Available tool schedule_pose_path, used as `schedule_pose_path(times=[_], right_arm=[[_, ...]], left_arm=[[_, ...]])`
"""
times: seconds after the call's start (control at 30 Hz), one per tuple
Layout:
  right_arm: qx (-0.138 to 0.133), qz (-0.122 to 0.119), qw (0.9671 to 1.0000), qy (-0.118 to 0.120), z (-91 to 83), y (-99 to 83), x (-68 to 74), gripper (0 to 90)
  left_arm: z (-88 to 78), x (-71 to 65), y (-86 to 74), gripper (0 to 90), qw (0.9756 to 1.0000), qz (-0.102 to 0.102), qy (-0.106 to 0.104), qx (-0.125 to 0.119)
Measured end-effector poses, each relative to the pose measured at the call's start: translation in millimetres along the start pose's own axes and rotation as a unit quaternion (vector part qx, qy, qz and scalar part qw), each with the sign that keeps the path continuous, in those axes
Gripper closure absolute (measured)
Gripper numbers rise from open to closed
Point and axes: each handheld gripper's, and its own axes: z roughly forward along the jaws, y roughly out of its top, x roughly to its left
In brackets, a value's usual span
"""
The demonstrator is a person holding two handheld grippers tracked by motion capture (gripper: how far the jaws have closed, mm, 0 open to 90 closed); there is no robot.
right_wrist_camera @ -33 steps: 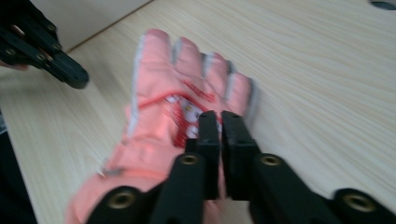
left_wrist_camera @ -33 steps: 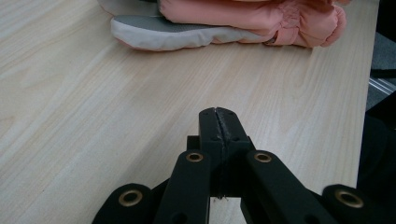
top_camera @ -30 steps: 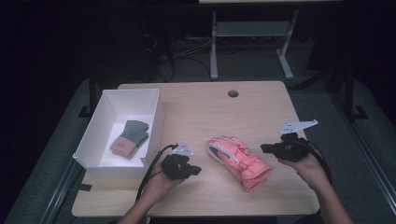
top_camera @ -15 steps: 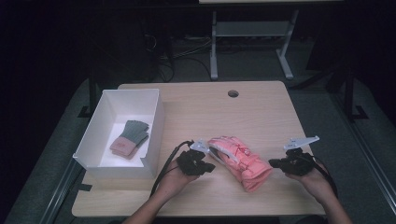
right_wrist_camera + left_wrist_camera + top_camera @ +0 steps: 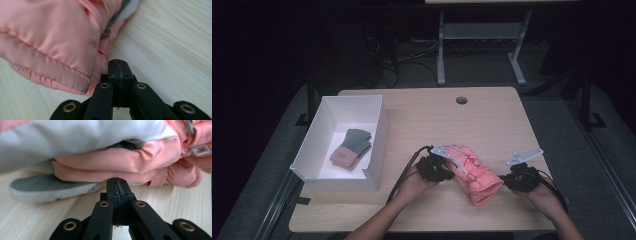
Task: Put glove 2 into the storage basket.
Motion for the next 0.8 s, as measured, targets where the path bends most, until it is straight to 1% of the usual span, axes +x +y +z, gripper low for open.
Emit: schedule_pose_path(times=[0.07,0.23,0.27,0.37,0.43,0.47,0.53,0.57,0.6,0.63,0.67,0.7,0.8], right_arm=[[-0.002,0.001,1.0000,0.006,0.0,-0.8,3.9,90.0],[-0.003,-0.009,0.9996,0.026,1.1,-1.5,14.9,90.0],[-0.003,-0.009,0.9996,0.026,1.1,-1.5,14.9,90.0],[0.002,-0.021,0.9990,0.040,7.3,0.1,23.4,90.0],[0.002,-0.024,0.9988,0.044,8.7,0.6,25.1,90.0],[0.000,-0.031,0.9980,0.055,11.7,2.0,29.8,90.0],[-0.003,-0.036,0.9973,0.063,14.1,4.1,34.9,90.0],[-0.008,-0.036,0.9965,0.076,15.8,6.7,40.2,90.0],[-0.009,-0.039,0.9960,0.080,17.0,7.9,42.0,90.0],[-0.009,-0.039,0.9960,0.080,17.0,7.9,42.0,90.0],[-0.009,-0.046,0.9951,0.087,21.1,11.3,47.6,90.0],[-0.009,-0.043,0.9945,0.095,23.5,13.2,50.7,90.0],[-0.013,-0.054,0.9924,0.110,31.5,18.9,60.0,90.0]], left_arm=[[-0.1,2.6,0.1,89.6,1.0000,0.001,-0.001,0.001],[-2.5,7.9,-0.9,89.6,1.0000,-0.001,0.001,0.004],[-2.5,7.9,-0.9,89.6,1.0000,-0.001,0.001,0.004],[-5.5,13.6,-1.2,89.6,1.0000,-0.003,-0.001,-0.001],[-6.8,16.3,-0.9,89.6,1.0000,-0.002,-0.001,-0.002],[-7.9,18.1,-0.7,89.6,1.0000,-0.001,-0.002,-0.002],[-9.8,21.0,-0.7,89.6,1.0000,-0.003,-0.005,-0.005],[-11.1,23.3,-1.1,89.6,1.0000,-0.004,-0.005,-0.007],[-13.2,26.2,-2.0,89.6,1.0000,-0.003,-0.002,-0.005],[-13.2,26.2,-2.0,89.6,1.0000,-0.003,-0.002,-0.005],[-14.4,28.0,-2.7,89.6,1.0000,-0.003,-0.001,-0.005],[-15.6,29.4,-3.2,89.6,1.0000,-0.006,-0.001,-0.006],[-19.9,34.3,-4.8,89.7,0.9998,-0.016,-0.002,-0.014]])
